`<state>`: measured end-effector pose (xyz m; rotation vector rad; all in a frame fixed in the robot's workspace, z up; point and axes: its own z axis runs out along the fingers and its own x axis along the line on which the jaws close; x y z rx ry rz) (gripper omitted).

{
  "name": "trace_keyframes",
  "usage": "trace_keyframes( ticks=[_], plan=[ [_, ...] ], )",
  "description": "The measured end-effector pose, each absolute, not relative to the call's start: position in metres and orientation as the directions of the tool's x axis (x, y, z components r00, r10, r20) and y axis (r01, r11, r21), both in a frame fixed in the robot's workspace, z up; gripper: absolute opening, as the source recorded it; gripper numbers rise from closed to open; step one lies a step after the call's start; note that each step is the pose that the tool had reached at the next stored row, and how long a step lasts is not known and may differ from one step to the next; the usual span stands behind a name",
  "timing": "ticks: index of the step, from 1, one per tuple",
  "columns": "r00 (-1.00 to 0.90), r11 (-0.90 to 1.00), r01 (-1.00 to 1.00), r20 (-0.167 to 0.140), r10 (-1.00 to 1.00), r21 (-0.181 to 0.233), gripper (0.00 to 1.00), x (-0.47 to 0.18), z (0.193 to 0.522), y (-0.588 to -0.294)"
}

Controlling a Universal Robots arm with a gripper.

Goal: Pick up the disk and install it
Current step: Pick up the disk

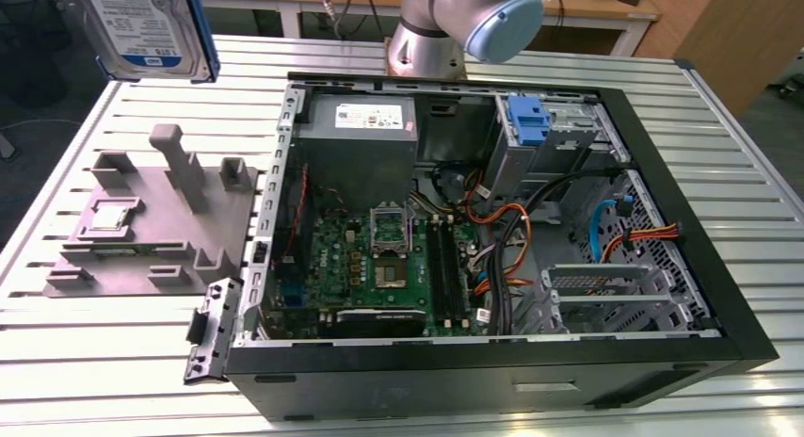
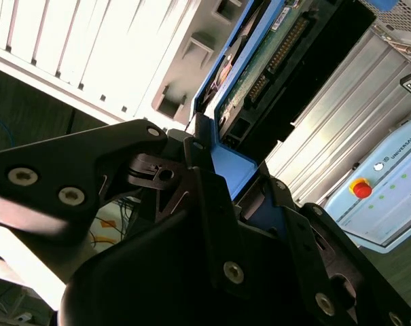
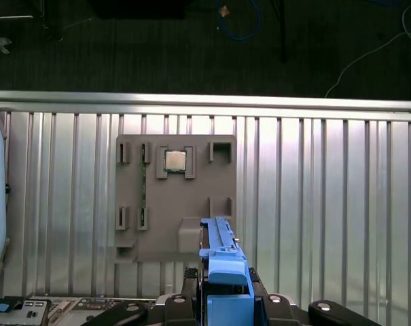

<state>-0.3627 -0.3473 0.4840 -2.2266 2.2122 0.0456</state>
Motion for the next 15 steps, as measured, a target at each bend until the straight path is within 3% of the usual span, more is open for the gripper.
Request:
trace_keyframes(
  ticks=[15],
  plan=[
    [0.006, -0.007, -1.000, -0.022, -1.000, 0.019, 0.36, -0.3569, 0.4841, -0.3473]
  ],
)
